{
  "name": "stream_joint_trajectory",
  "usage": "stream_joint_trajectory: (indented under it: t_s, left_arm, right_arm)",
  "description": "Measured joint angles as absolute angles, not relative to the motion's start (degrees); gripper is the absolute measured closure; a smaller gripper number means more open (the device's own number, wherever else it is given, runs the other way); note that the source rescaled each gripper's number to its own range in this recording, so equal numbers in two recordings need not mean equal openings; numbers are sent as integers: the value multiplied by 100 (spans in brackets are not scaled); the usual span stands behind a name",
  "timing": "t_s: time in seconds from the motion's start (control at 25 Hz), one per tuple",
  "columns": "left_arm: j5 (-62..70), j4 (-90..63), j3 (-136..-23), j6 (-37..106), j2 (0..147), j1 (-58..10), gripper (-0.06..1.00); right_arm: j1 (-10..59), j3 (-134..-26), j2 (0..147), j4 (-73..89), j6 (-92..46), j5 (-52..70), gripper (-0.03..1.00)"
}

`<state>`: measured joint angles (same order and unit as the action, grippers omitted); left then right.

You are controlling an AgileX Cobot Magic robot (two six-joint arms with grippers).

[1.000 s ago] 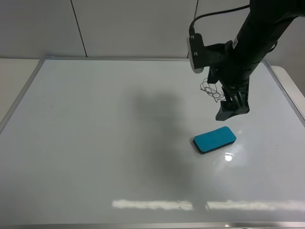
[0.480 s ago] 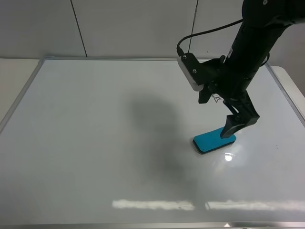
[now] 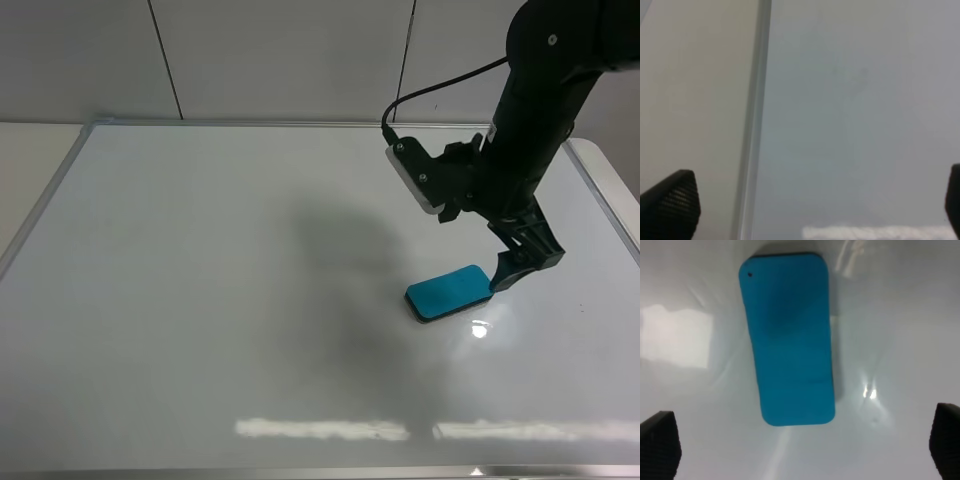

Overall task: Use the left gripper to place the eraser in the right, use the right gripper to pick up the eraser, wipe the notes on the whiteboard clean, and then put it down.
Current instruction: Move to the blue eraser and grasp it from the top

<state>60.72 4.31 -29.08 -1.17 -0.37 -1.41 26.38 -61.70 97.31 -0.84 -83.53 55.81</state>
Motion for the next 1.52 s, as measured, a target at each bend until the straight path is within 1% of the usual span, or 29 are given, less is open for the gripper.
stream_joint_trajectory:
  t_s: [0.32,0.52,1.52]
  left_arm:
    - [6072,431,-2908,-117,-37,-141,-6]
    - [6072,431,-2908,-117,-37,-141,-6]
    - [6072,431,-2908,-117,-37,-141,-6]
  right_arm:
    - [2638,-5366,9731,-213,-8309,4534,-3]
    - [2638,-5243,9731,-217,-8195,4001,-3]
    - [2638,-5237,10429,-38,-8163,3408,-3]
